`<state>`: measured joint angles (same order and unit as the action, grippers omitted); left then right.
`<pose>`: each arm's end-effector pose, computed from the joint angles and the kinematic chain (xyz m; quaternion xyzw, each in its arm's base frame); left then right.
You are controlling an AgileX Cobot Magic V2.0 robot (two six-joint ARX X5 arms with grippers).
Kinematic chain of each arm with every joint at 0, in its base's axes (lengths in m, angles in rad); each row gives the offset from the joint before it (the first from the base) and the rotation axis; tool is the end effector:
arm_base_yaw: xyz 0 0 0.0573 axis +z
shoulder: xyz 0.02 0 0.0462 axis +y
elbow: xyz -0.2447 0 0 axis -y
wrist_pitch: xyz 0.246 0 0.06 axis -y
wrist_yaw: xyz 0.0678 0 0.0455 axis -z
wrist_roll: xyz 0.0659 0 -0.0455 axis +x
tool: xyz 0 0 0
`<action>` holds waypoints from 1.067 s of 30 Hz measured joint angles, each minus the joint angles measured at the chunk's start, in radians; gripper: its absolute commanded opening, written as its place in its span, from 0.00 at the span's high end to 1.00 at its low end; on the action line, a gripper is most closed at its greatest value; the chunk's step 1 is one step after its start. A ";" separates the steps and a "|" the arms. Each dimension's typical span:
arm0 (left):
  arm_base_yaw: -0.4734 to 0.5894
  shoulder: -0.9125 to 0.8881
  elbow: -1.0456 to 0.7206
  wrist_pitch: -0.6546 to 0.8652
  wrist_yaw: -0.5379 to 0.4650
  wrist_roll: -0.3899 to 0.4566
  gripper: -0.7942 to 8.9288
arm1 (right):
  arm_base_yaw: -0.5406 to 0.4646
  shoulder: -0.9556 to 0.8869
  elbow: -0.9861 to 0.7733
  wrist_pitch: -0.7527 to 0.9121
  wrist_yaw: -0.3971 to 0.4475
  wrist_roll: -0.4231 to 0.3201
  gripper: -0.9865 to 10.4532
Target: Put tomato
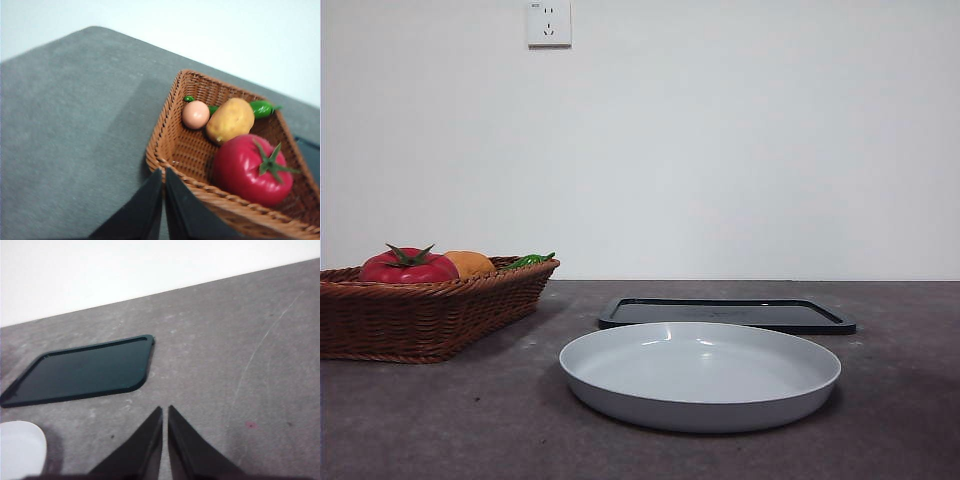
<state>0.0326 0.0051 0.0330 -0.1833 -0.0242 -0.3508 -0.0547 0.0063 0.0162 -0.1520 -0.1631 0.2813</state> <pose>0.1515 0.0065 0.1509 -0.1742 0.0715 0.0414 0.9812 0.1525 0.0024 0.1487 0.1473 0.0774 0.0436 0.9851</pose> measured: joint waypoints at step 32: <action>0.000 0.489 0.668 -0.454 0.375 0.064 0.91 | 0.010 0.571 0.801 -0.541 -0.240 -0.121 0.91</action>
<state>0.0322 0.4942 0.7006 -0.6376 0.3511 -0.2867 -0.0444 0.5777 0.8169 -0.6933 -0.4034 0.1608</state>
